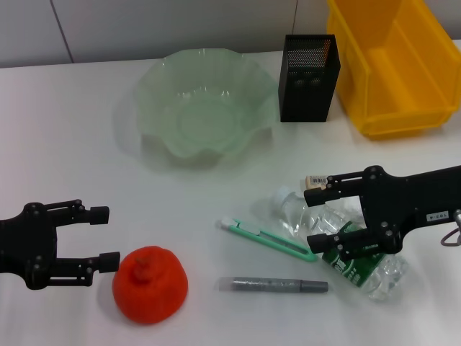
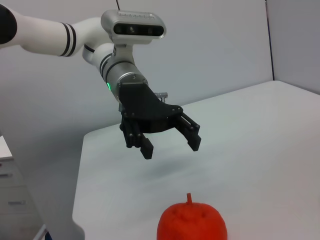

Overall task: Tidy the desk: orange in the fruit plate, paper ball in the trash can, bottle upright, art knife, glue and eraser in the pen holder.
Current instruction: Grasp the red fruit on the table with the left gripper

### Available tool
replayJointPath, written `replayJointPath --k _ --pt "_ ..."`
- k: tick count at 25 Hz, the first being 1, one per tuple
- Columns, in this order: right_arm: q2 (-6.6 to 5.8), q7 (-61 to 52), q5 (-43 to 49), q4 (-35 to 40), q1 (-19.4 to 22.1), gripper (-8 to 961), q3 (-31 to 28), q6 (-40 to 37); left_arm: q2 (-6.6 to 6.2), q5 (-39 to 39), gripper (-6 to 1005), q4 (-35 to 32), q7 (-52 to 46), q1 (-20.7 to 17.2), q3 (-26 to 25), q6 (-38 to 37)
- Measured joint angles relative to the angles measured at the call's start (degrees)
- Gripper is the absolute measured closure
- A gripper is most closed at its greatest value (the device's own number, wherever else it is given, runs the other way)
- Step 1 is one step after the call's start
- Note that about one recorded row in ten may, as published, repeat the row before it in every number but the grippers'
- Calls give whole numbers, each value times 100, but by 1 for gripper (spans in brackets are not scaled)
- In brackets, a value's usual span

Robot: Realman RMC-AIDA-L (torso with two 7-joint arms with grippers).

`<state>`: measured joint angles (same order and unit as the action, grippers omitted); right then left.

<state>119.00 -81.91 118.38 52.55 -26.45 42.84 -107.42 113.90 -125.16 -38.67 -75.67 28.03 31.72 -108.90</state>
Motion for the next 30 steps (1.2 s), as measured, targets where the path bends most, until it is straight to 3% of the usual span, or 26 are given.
replayJointPath --k 19,24,30 --pt "-6 16 -72 1 0 224 -23 8 9 9 172 -111 0 -52 -46 131" --pt "-17 -41 -148 13 -3 224 -54 -13 68 9 172 -179 185 -206 -10 316" --pt "-12 -218 -171 37 -70 224 -96 -12 286 1 173 -141 564 -422 56 694"
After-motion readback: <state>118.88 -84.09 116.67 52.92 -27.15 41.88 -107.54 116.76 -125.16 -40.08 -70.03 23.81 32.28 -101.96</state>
